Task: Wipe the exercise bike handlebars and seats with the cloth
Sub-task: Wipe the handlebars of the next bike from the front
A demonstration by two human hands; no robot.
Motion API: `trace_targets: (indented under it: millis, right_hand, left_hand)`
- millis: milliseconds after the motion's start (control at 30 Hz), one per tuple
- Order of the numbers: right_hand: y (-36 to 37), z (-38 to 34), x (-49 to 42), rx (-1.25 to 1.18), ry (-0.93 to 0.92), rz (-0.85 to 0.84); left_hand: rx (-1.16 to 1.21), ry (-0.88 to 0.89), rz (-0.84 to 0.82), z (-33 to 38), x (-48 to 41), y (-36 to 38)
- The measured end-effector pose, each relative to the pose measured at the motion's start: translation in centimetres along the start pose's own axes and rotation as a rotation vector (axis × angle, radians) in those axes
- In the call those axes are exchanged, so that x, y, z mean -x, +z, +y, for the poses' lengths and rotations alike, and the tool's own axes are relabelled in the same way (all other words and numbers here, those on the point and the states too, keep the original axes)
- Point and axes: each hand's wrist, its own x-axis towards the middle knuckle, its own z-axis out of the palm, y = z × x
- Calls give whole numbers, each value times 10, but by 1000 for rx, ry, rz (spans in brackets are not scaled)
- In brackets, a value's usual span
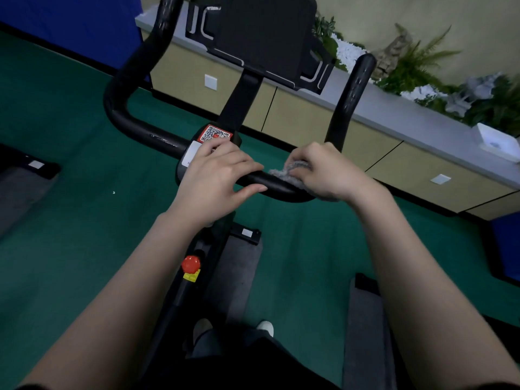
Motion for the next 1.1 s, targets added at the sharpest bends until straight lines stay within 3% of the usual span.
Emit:
trace_targets:
  millis: [200, 333, 567, 733, 800, 967, 1033, 1100]
  right_hand:
    - [-19, -6, -39, 102, 29, -480]
    - [-27, 0, -33, 40, -1, -484]
    - [-10, 9, -6, 88, -90, -103]
    - [52, 25, 39, -189, -73, 727]
    - [86, 15, 44, -213, -55, 976]
    - [109, 9, 44, -214, -139, 1074]
    - [106, 14, 47, -331, -2, 1181]
    - [103, 9, 45, -641, 262, 1310]
  left_hand:
    - [-21, 25, 4, 0, -1, 1]
    - [-24, 42, 16, -1, -1, 2]
    - [-24, 34, 9, -4, -1, 3]
    - [-23, 29, 20, -2, -1, 5]
    - [-30, 28, 22, -2, -1, 6]
    - [-46, 47, 15, -3, -1, 7]
    - [-54, 51, 21, -3, -1, 7]
    - [-56, 53, 28, -3, -1, 7]
